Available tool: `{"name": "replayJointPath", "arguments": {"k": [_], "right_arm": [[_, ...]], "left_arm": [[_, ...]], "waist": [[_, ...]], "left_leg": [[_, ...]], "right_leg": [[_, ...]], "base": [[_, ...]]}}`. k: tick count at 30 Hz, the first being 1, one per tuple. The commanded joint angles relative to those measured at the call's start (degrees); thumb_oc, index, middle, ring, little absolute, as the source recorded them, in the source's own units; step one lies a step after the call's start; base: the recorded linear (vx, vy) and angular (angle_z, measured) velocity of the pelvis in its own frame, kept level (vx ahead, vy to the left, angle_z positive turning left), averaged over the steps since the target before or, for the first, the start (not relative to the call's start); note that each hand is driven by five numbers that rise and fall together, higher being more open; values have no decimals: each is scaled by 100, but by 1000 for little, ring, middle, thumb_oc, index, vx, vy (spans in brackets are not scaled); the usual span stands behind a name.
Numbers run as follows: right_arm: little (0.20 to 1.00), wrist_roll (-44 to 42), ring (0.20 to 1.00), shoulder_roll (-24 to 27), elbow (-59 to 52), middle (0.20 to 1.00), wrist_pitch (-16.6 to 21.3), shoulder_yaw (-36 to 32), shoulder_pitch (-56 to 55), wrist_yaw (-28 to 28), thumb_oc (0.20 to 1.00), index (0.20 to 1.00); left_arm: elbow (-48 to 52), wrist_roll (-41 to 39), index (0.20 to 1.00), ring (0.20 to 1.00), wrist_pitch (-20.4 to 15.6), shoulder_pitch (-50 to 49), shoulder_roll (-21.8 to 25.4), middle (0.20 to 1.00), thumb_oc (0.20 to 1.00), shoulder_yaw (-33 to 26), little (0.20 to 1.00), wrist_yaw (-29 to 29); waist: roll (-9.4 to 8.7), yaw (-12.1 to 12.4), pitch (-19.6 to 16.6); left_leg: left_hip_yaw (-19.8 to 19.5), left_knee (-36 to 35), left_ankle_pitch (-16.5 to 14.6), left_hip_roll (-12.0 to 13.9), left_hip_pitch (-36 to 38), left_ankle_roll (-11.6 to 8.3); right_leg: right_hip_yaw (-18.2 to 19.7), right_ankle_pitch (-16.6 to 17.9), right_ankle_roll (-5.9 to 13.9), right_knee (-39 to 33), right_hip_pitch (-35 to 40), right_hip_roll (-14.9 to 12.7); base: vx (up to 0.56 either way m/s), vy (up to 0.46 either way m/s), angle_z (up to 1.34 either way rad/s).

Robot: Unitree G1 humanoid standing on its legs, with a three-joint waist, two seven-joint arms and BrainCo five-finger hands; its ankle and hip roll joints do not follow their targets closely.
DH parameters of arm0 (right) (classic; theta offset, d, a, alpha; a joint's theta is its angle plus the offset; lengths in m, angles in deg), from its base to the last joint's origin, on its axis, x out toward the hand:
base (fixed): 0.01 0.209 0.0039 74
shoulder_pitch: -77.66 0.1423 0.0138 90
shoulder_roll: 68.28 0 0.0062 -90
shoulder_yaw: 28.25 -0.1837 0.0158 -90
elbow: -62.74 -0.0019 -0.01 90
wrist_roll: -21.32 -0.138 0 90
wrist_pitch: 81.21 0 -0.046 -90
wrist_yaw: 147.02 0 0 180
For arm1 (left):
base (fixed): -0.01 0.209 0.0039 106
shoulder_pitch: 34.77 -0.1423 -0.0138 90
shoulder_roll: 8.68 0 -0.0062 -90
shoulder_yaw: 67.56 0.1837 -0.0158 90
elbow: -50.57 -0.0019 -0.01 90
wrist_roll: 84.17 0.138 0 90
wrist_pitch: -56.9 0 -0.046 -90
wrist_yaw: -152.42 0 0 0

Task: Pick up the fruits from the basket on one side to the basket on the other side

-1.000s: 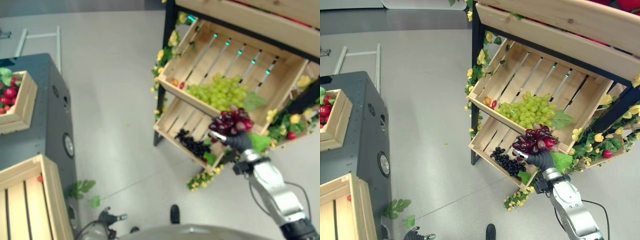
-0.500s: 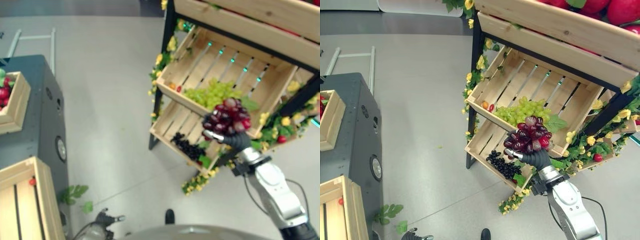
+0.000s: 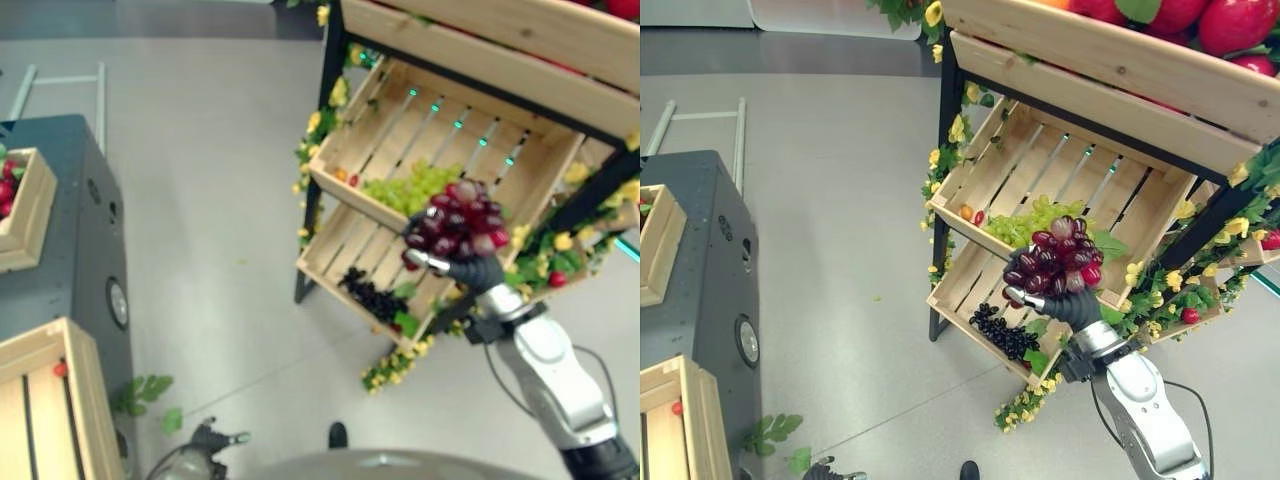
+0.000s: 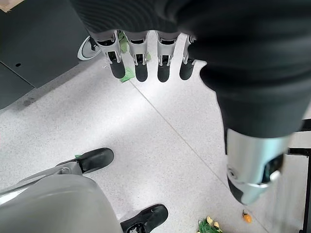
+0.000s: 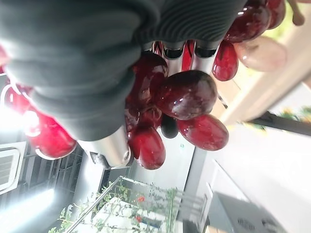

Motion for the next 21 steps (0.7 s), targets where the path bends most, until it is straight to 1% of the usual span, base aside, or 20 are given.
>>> {"name": "replayJointPath", "arguments": {"k": [1,2,3,4,5,8,9,10,11,12,13,14,15,16,17,18,19,21], "right_arm": [[200,16,200,143,12,200,553,-717,683,398,200,200],[200,60,200,211,104,200,553,-777,761,471,200,200],[200,31,200,244,237,200,550,-804,817,546,200,200],[200,14,200,329,298,200,544,-860,886,582,200,200],[200,28,200,386,332,200,540,-914,934,623,200,200],[200,-40,200,605,553,200,548,-1024,1080,756,200,200],[200,-40,200,605,553,200,548,-1024,1080,756,200,200],[200,-110,200,737,739,200,545,-1068,1226,845,200,200],[200,-112,200,742,747,200,549,-1064,1233,844,200,200],[200,-112,200,884,893,200,546,-1121,1326,926,200,200],[200,-113,200,888,900,200,550,-1117,1333,926,200,200],[200,-126,200,988,1021,200,535,-1143,1396,984,200,200],[200,-127,200,1167,1231,200,507,-1153,1508,1060,200,200],[200,-131,200,1299,1412,200,489,-1156,1607,1141,200,200],[200,-183,200,1427,1628,200,481,-1100,1763,1201,200,200],[200,-184,200,1427,1631,200,482,-1094,1764,1200,200,200],[200,-272,200,1724,2068,200,421,-932,2063,1303,200,200],[200,-374,200,1831,2353,200,409,-780,2268,1334,200,200]], "left_arm": [[-366,43,1000,1000,-18,155,-293,1000,1000,261,1000,-84],[-380,36,1000,1000,-6,156,-296,1000,1000,278,1000,-95],[-390,5,1000,1000,-5,155,-297,1000,1000,298,1000,-87],[-403,-13,1000,1000,1,165,-300,1000,1000,307,1000,-98],[-411,-31,1000,1000,20,173,-304,1000,1000,322,1000,-112],[-438,-76,1000,1000,44,171,-314,1000,1000,368,1000,-118],[-438,-76,1000,1000,44,171,-314,1000,1000,368,1000,-118],[-461,-122,1000,1000,49,171,-318,1000,1000,413,1000,-116],[-462,-122,1000,1000,49,174,-321,1000,1000,412,1000,-115],[-479,-164,1000,1000,52,178,-324,1000,1000,442,1000,-125],[-480,-165,1000,1000,52,180,-327,1000,1000,440,1000,-124],[-492,-178,1000,1000,60,180,-332,1000,1000,462,1000,-131],[-523,-211,1000,1000,61,178,-343,1000,1000,499,1000,-133],[-541,-237,1000,1000,65,177,-339,1000,1000,533,1000,-125],[-560,-267,1000,1000,69,179,-354,1000,1000,558,1000,-124],[-563,-267,1000,1000,69,175,-355,1000,1000,556,1000,-125],[-602,-337,1000,1000,74,169,-363,1000,1000,642,1000,-134],[-633,-380,1000,1000,74,191,-385,1000,1000,663,1000,-126]], "waist": [[128,64,-81],[142,67,-102],[129,72,-91],[144,70,-112],[126,70,-108],[116,71,-130],[116,71,-130],[106,72,-137],[109,71,-134],[98,71,-145],[100,68,-142],[91,71,-147],[104,70,-164],[84,76,-164],[86,75,-165],[100,74,-177],[84,92,-175],[94,79,-163]], "left_leg": [[-105,-2,-155,-155,-301,66],[-119,-2,-222,-142,-273,68],[-118,-2,-151,-155,-301,61],[-128,-2,-222,-138,-268,59],[-127,-2,-154,-150,-298,53],[-136,-2,-154,-142,-289,38],[-136,-2,-154,-142,-289,38],[-143,-2,-149,-136,-286,32],[-144,-2,-149,-135,-285,32],[-147,-2,-148,-134,-283,26],[-148,-2,-148,-134,-283,26],[-152,-2,-147,-128,-281,24],[-166,-2,-220,-110,-243,17],[-164,-2,-152,-126,-268,9],[-161,-2,-151,-122,-266,0],[-166,-2,-221,-108,-234,2],[-161,-2,-222,-93,-216,-18],[-158,-2,-220,-89,-208,-26]], "right_leg": [[-158,-800,422,93,497,145],[-163,-856,418,79,533,161],[-172,-796,409,84,503,149],[-177,-858,408,74,547,163],[-187,-806,403,78,519,151],[-215,-809,397,62,540,154],[-215,-809,397,62,540,154],[-223,-808,393,60,541,160],[-224,-809,393,60,542,160],[-245,-817,386,56,557,164],[-246,-817,386,56,558,164],[-256,-820,386,55,563,164],[-274,-883,386,47,609,178],[-285,-826,381,45,585,163],[-289,-827,380,38,595,164],[-286,-886,383,38,625,179],[-304,-891,380,30,642,185],[-304,-894,376,28,650,191]], "base": [[58,0,3],[0,0,0],[57,-1,0],[0,0,0],[0,0,0],[8,-8,4],[14,-11,3],[0,0,0],[0,0,0],[0,0,0],[0,0,0],[55,-5,4],[0,0,0],[33,-3,1],[0,0,0],[56,0,2],[50,-4,1],[0,0,0]]}}
